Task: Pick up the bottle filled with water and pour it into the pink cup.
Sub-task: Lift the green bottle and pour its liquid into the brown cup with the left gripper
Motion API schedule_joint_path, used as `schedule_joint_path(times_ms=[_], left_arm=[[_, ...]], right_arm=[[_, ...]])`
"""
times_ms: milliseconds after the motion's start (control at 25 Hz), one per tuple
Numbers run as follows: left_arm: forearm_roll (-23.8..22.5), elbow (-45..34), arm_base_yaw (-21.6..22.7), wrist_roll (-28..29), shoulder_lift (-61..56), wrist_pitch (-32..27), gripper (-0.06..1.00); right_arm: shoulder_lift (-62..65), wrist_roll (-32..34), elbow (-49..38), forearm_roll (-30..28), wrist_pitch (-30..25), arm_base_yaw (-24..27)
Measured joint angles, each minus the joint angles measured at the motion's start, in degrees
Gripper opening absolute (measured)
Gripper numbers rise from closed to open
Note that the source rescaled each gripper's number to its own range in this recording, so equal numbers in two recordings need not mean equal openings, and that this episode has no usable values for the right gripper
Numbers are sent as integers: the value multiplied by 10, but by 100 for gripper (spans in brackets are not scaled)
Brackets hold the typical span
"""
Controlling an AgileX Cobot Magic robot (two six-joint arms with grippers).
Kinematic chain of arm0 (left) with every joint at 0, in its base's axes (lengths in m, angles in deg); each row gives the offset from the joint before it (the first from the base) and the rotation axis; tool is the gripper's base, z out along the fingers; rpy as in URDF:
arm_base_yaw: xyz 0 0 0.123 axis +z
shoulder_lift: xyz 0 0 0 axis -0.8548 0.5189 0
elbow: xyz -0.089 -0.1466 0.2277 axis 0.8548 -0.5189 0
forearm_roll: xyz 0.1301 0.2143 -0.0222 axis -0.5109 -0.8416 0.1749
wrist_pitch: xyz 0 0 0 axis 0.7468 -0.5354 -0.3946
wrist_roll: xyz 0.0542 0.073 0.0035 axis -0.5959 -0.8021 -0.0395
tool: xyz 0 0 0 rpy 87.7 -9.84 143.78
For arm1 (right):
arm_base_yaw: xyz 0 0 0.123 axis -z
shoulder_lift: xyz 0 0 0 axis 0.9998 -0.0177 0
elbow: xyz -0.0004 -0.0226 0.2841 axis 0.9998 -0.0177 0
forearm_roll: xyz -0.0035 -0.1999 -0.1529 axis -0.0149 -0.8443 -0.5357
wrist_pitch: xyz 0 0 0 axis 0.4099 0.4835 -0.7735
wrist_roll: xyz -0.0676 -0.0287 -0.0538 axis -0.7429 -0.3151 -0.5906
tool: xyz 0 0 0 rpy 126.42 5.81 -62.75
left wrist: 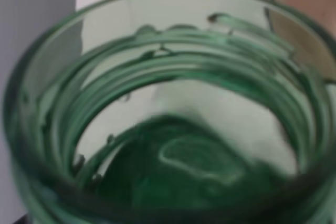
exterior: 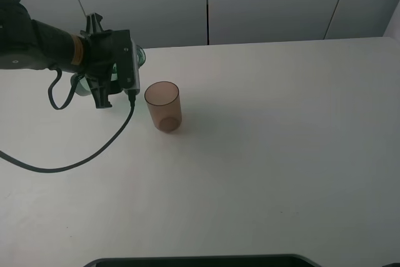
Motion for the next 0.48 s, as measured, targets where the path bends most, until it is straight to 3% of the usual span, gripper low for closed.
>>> schedule_joint_path(times_ms=[480], left_arm=[[-39, 10, -9, -12, 5, -23, 1]], right_arm=[[0, 0, 0, 0, 0, 0]])
